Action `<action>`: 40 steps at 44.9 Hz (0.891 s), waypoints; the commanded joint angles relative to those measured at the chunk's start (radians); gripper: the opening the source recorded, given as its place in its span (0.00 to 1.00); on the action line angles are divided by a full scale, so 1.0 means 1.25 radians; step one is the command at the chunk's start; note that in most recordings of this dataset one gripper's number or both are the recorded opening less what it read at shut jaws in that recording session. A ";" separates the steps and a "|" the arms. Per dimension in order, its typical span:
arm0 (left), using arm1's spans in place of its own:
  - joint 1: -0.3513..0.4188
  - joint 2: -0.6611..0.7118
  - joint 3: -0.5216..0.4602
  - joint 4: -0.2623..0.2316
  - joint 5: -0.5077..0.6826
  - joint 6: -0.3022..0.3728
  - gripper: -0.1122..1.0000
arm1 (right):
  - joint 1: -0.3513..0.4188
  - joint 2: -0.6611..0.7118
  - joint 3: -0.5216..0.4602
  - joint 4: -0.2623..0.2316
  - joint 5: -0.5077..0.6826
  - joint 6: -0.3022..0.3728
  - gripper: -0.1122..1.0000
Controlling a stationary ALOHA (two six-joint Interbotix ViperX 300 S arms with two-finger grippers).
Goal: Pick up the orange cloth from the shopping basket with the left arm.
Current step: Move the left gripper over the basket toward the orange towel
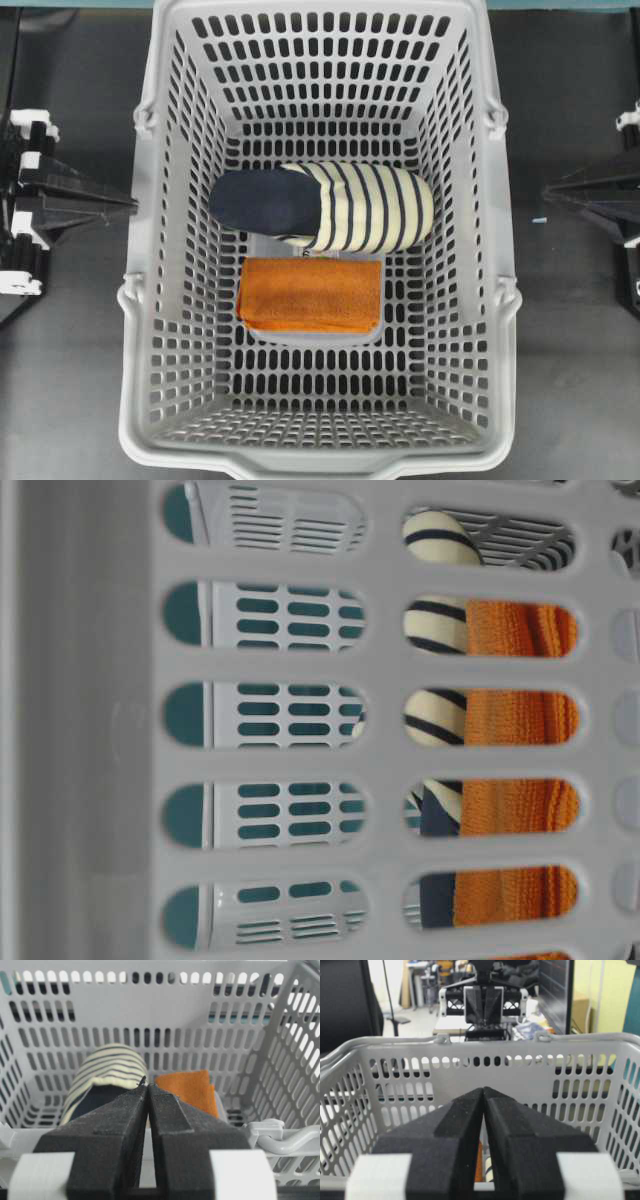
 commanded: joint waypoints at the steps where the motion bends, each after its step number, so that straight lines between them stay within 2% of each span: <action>1: 0.004 0.026 -0.064 0.032 0.075 -0.023 0.15 | -0.006 0.010 -0.007 0.001 -0.005 0.004 0.10; 5: 0.002 0.064 -0.140 0.032 0.206 -0.038 0.10 | -0.010 0.010 -0.005 0.007 0.005 0.004 0.10; 13: -0.004 0.158 -0.302 0.032 0.412 -0.033 0.10 | -0.009 0.007 -0.006 0.007 0.025 0.005 0.10; 26: -0.037 0.395 -0.550 0.032 0.650 -0.028 0.10 | -0.007 0.001 -0.006 0.007 0.042 0.005 0.10; 34: -0.076 0.541 -0.677 0.032 0.782 -0.034 0.10 | -0.006 -0.002 -0.006 0.007 0.061 0.005 0.10; 40: -0.082 0.636 -0.760 0.032 0.848 -0.040 0.11 | -0.006 -0.011 -0.006 0.007 0.071 0.004 0.10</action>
